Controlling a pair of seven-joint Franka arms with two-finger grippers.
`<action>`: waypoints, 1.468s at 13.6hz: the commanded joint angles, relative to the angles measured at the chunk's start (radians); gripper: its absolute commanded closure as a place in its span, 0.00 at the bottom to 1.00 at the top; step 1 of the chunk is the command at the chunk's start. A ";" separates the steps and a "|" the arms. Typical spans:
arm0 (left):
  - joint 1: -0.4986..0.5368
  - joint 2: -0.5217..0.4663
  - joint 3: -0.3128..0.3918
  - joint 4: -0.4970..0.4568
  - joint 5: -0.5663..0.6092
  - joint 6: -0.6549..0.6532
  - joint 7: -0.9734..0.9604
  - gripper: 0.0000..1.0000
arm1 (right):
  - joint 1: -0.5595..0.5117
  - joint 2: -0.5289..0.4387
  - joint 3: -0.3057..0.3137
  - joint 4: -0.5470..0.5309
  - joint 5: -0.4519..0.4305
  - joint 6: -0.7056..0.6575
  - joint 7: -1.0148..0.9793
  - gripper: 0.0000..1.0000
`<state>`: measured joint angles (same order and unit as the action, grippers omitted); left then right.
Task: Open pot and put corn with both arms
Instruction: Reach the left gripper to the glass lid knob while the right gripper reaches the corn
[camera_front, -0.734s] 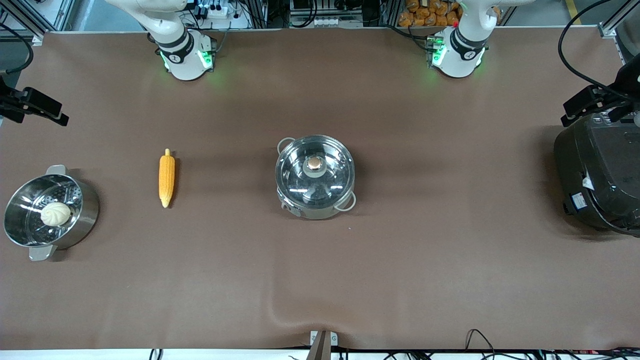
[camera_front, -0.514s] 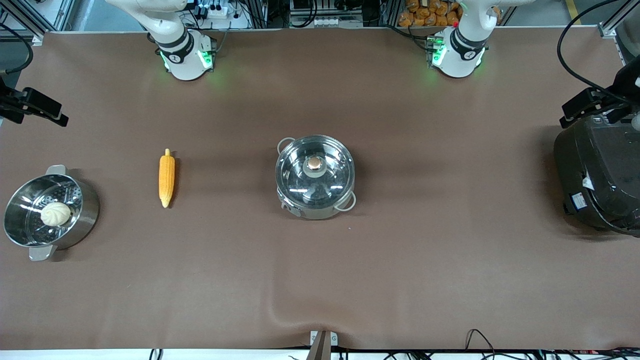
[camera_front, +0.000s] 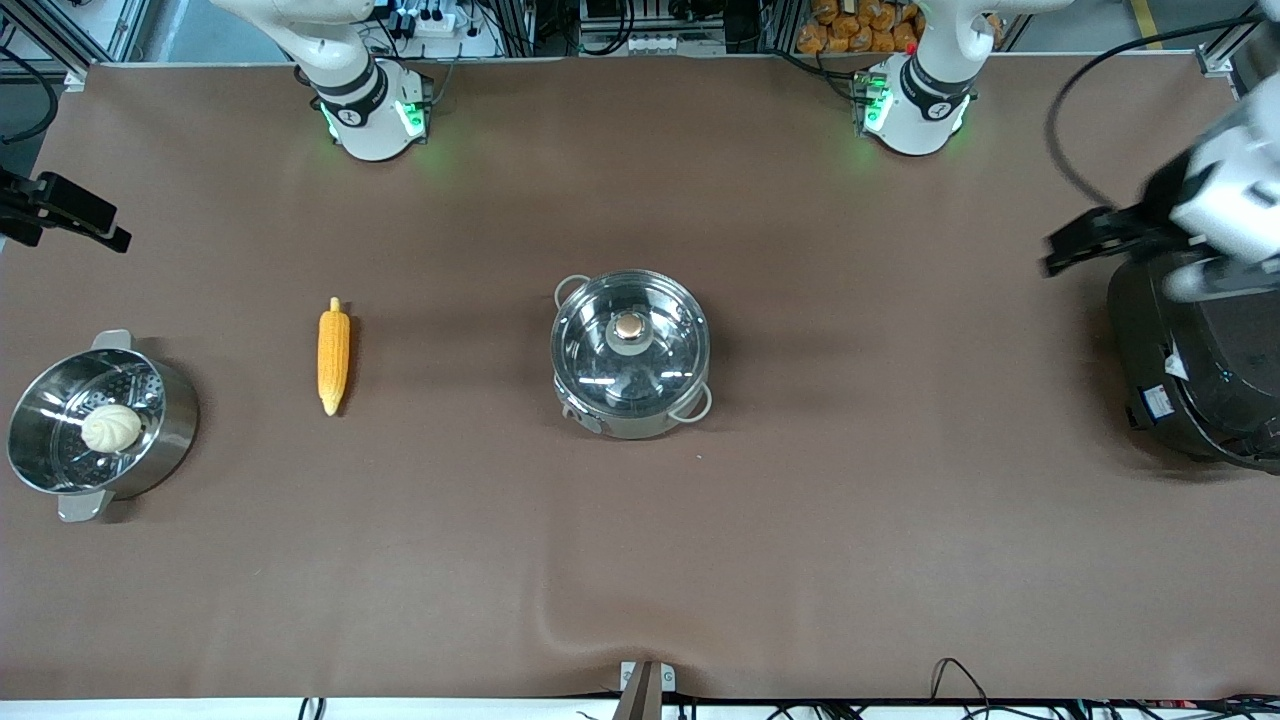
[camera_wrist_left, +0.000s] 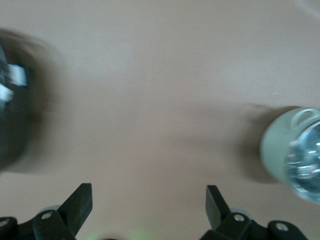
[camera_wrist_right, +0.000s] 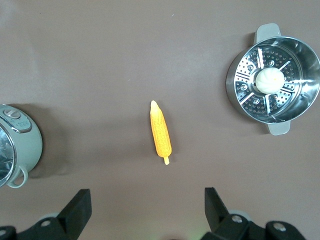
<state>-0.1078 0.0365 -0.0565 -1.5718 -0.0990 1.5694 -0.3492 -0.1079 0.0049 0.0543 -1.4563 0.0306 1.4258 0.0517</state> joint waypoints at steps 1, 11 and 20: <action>-0.109 0.090 -0.035 0.080 -0.028 0.038 -0.245 0.00 | 0.001 0.001 -0.001 0.004 -0.005 -0.004 0.011 0.00; -0.590 0.468 -0.020 0.216 0.068 0.339 -1.018 0.00 | 0.056 0.041 0.009 -0.366 -0.054 0.436 0.013 0.00; -0.671 0.615 -0.022 0.216 0.157 0.538 -1.222 0.00 | 0.105 0.194 0.007 -0.572 -0.057 0.759 -0.038 0.00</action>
<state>-0.7658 0.6291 -0.0873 -1.3866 0.0306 2.1036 -1.5397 -0.0074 0.1404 0.0626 -2.0097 -0.0147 2.1427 0.0424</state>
